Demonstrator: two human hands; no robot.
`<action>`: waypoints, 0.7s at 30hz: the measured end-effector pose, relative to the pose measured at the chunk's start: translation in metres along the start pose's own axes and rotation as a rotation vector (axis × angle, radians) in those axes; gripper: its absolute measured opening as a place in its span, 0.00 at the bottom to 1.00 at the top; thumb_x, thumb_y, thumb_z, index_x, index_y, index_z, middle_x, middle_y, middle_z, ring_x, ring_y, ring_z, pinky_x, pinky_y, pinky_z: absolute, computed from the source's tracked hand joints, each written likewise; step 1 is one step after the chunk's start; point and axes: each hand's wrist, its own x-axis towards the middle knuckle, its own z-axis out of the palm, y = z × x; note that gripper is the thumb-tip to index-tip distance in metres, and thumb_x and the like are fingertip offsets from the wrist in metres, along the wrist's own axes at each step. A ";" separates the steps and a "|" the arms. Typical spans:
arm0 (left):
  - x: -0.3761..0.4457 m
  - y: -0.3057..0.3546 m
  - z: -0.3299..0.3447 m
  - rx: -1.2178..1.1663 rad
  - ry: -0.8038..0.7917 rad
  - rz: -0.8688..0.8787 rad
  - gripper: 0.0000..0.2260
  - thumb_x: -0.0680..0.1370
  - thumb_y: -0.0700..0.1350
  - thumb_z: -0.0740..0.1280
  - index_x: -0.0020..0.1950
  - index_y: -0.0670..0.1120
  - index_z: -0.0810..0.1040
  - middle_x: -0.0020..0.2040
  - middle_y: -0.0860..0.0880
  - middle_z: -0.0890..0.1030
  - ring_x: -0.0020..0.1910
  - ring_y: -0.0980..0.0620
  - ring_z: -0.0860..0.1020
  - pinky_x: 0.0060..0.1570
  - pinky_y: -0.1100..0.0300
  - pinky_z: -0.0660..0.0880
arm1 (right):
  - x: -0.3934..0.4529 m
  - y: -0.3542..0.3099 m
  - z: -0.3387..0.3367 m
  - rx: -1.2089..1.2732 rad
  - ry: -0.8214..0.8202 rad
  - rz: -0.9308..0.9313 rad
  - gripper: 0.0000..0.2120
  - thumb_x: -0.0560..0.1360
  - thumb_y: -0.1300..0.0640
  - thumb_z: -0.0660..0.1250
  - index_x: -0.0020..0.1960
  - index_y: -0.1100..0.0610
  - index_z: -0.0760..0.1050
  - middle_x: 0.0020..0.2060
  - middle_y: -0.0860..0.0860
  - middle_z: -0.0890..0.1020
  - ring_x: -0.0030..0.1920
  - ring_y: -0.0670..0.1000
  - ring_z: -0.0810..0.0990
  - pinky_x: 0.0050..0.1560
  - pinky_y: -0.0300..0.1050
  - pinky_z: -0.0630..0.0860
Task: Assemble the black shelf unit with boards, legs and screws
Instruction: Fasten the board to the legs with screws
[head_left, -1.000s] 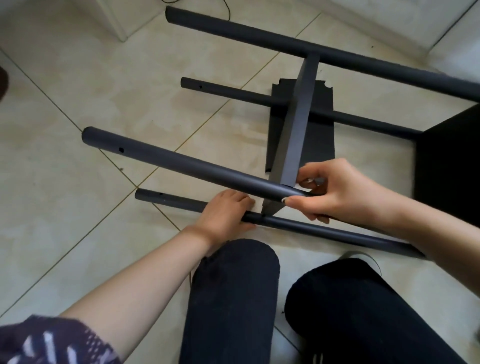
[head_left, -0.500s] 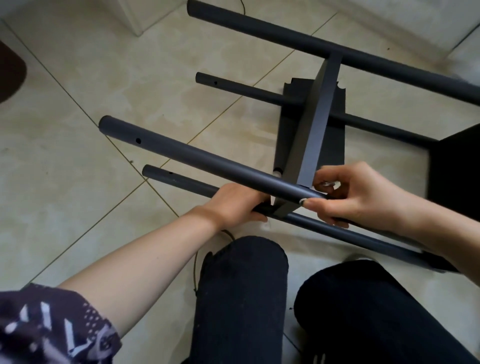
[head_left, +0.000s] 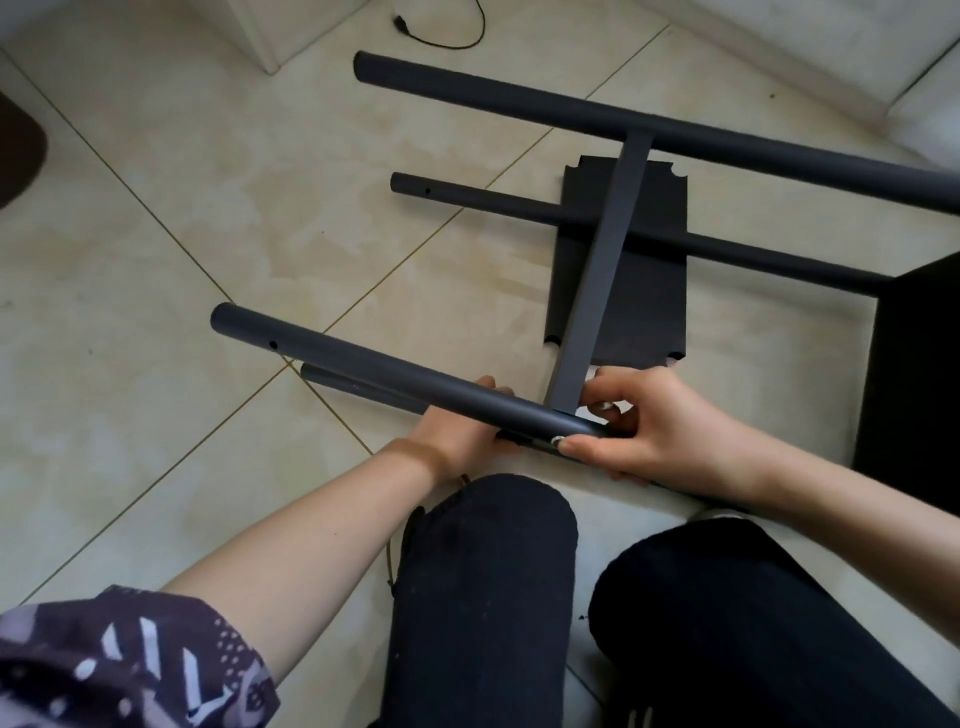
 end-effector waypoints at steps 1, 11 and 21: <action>-0.001 -0.001 0.001 0.047 0.007 0.019 0.13 0.84 0.50 0.59 0.68 0.51 0.71 0.62 0.50 0.73 0.61 0.50 0.72 0.59 0.56 0.67 | 0.000 0.000 0.001 0.021 -0.012 0.011 0.10 0.72 0.52 0.75 0.49 0.57 0.81 0.36 0.42 0.75 0.30 0.50 0.79 0.30 0.59 0.78; -0.105 0.006 -0.026 -0.130 0.170 -0.010 0.06 0.81 0.43 0.66 0.53 0.52 0.82 0.52 0.56 0.82 0.53 0.55 0.79 0.53 0.56 0.76 | -0.006 0.004 0.018 0.005 -0.041 0.011 0.11 0.71 0.51 0.76 0.37 0.43 0.73 0.38 0.43 0.71 0.29 0.50 0.80 0.27 0.50 0.79; -0.163 0.038 -0.070 -0.273 0.699 0.333 0.09 0.77 0.34 0.64 0.46 0.40 0.84 0.44 0.52 0.82 0.42 0.58 0.82 0.42 0.61 0.78 | -0.007 0.005 0.017 -0.007 -0.034 0.032 0.09 0.71 0.52 0.76 0.41 0.52 0.76 0.37 0.45 0.71 0.30 0.50 0.81 0.28 0.48 0.79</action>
